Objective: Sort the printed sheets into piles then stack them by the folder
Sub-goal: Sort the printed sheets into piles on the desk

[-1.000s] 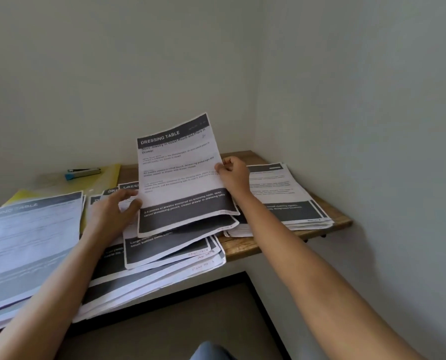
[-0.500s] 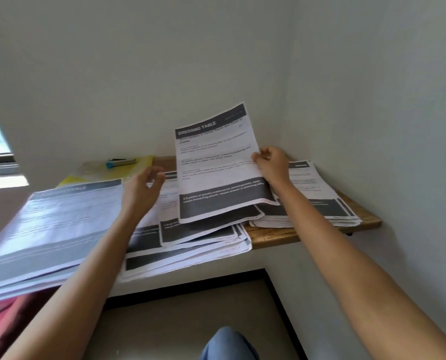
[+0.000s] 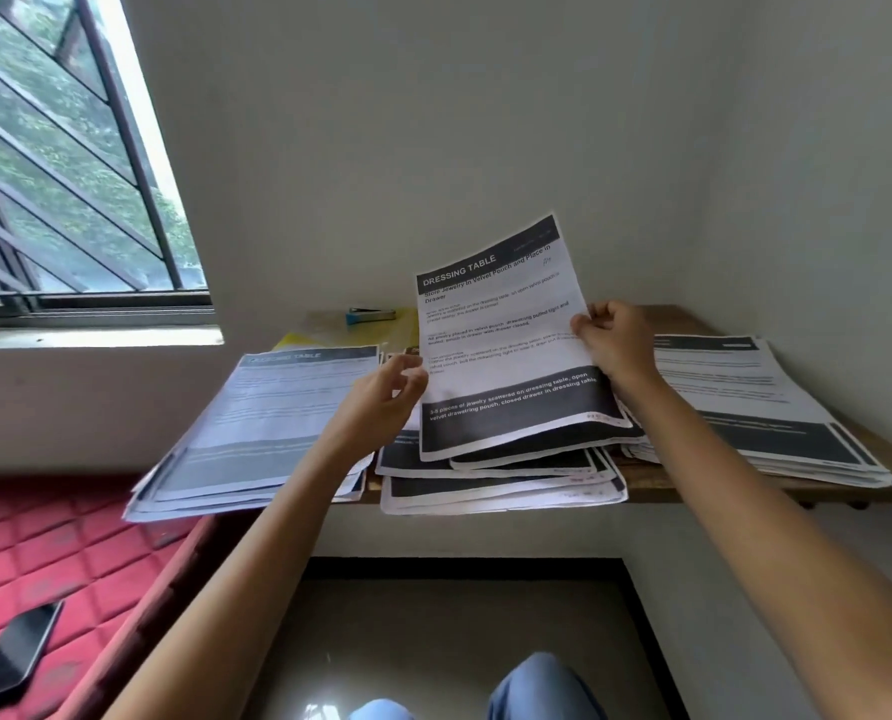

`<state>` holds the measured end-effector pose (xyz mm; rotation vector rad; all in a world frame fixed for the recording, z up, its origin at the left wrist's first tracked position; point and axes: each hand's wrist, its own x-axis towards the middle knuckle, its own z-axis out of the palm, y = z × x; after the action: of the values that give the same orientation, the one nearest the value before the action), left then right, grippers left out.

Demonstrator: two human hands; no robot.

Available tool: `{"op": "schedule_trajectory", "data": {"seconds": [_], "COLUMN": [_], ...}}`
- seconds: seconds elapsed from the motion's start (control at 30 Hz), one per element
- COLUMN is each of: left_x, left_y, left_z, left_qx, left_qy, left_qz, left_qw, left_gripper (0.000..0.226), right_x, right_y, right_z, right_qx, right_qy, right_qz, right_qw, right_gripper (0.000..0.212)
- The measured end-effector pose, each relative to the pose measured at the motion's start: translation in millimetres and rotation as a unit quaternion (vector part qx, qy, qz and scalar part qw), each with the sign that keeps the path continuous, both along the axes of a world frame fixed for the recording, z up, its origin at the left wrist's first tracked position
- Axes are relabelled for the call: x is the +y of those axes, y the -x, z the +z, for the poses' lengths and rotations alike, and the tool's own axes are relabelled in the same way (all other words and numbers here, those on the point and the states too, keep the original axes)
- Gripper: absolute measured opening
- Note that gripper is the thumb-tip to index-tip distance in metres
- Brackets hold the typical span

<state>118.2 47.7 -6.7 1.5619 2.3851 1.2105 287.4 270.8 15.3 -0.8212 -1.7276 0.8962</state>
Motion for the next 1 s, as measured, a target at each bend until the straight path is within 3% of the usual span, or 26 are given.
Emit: {"op": "schedule_trajectory", "data": {"seconds": [0.23,0.4,0.5,0.57,0.63,0.7,0.83,1.0], "left_x": [-30.8,-60.5,-78.8,-92.0,-104.1,-115.0,-128.6,-137.0], "left_y": [29.0,52.5,64.4,71.4,77.4,81.7,86.9,96.4], "left_z": [-5.4,-0.1,2.8,2.6,1.3,-0.6,-10.3,-24.7], "left_qx": [-0.086,-0.166,-0.109,-0.08,-0.041,0.012,0.094,0.106], "left_qy": [-0.036,-0.128,-0.163,-0.18,-0.176,-0.155,-0.112,-0.028], "left_qz": [0.022,0.047,0.132,0.164,0.193,0.219,0.244,0.249], "left_qw": [0.995,0.977,0.972,0.967,0.964,0.963,0.959,0.962], "left_gripper": [0.036,0.041,0.045,0.044,0.04,0.039,0.04,0.046], "right_x": [-27.7,-66.6,-93.5,-109.0,-124.3,-135.9,-153.8,-160.8], "right_y": [34.0,76.5,101.2,116.0,127.4,138.1,151.8,159.4], "right_z": [-2.2,1.7,1.3,-2.0,-5.7,-9.7,-16.5,-24.0], "right_qx": [0.001,-0.028,-0.075,-0.12,-0.188,-0.242,-0.306,-0.415], "right_qy": [0.044,0.025,-0.016,-0.057,-0.11,-0.169,-0.208,-0.195], "right_qz": [0.014,0.033,0.069,0.106,0.151,0.175,0.204,0.228], "right_qw": [0.999,0.999,0.995,0.985,0.964,0.939,0.906,0.859], "right_gripper": [0.007,0.017,0.026,0.044,0.068,0.077,0.062,0.051]}}
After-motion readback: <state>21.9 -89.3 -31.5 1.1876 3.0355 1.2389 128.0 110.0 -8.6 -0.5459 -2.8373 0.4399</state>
